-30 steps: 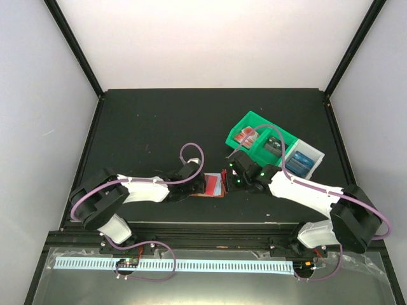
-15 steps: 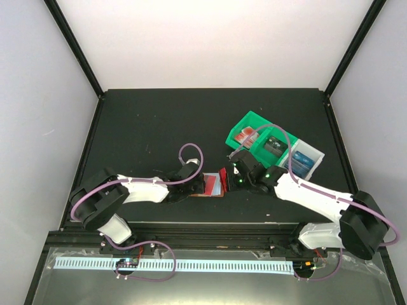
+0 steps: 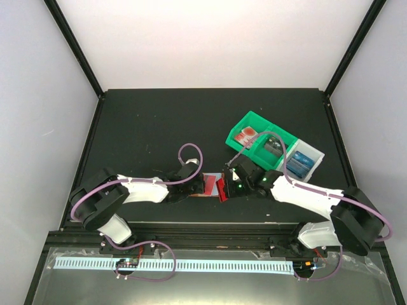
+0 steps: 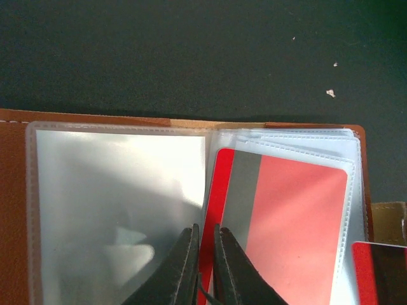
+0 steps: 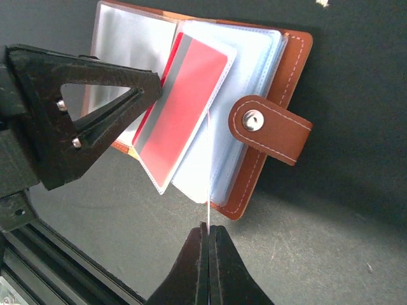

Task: Put the credit cards into the card holder
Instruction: Insert the credit card into the card holder.

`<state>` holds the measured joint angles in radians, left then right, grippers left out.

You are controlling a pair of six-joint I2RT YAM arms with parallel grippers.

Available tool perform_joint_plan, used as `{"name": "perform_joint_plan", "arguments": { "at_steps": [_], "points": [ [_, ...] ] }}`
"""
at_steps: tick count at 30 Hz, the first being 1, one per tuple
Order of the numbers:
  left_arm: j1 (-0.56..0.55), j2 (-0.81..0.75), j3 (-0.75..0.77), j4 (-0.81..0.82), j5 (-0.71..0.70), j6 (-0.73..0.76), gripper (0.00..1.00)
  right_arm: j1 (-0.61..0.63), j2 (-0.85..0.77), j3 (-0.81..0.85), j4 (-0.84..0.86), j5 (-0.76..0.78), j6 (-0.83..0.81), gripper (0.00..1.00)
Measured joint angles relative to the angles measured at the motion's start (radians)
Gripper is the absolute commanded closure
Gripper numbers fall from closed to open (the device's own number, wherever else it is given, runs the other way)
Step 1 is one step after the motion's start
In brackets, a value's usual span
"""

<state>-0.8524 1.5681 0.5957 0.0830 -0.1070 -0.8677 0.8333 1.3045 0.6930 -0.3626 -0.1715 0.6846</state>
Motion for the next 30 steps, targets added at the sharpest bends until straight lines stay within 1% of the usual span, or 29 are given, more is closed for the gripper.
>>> {"name": "perform_joint_plan", "arguments": {
  "at_steps": [9,16,24,30],
  "points": [
    [0.000,-0.002,-0.005,0.009,0.000,0.000,0.91,0.000,0.075,0.000,0.038,-0.015,0.028,0.99],
    [0.000,-0.009,-0.006,0.005,0.000,0.000,0.83,0.000,0.089,0.000,0.081,-0.039,0.032,0.99],
    [0.000,-0.079,-0.003,-0.107,-0.008,0.005,0.70,0.000,0.084,0.000,0.140,-0.078,0.032,0.99],
    [0.000,-0.169,0.003,-0.193,-0.069,0.009,0.65,0.003,0.092,0.002,0.183,-0.104,0.032,0.99]
  ]
}}
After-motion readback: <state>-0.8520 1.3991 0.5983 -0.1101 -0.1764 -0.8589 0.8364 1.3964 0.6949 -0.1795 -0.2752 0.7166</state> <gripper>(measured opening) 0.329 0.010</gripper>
